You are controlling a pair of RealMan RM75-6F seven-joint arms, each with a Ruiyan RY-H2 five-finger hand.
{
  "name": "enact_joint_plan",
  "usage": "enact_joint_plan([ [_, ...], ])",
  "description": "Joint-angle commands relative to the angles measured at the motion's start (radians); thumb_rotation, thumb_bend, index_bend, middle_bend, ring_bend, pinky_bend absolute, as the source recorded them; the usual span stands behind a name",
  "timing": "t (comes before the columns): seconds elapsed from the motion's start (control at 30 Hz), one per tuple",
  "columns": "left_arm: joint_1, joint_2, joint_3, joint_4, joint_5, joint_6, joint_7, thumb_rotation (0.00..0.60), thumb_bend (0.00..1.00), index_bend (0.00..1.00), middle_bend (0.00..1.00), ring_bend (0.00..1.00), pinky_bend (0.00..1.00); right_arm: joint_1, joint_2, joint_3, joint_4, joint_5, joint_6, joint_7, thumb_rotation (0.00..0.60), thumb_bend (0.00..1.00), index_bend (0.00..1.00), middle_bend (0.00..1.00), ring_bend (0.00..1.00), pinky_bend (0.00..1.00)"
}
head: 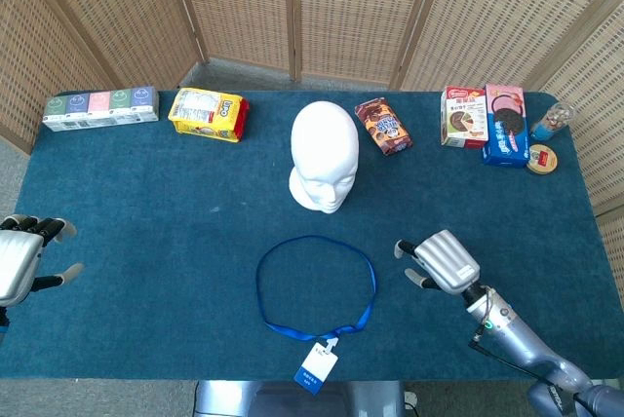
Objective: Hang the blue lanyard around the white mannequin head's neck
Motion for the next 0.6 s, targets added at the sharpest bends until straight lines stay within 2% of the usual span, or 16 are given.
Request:
enact_joint_plan([
  [0.03, -0.003, 0.002, -0.001, -0.006, -0.002, 0.000, 0.007, 0.516, 0.10, 0.43, 0.51, 0.45, 0.34, 0.034, -0.015, -0.015, 0.028, -0.022, -0.025, 0.009, 0.600, 0.33, 0.47, 0.98, 1.00, 1.00],
  [0.6, -0.016, 0.005, -0.003, -0.023, -0.016, -0.010, 0.033, 0.515, 0.10, 0.43, 0.51, 0.45, 0.34, 0.154, -0.042, -0.063, 0.080, -0.050, -0.134, -0.038, 0.600, 0.33, 0.51, 1.00, 1.00, 1.00],
])
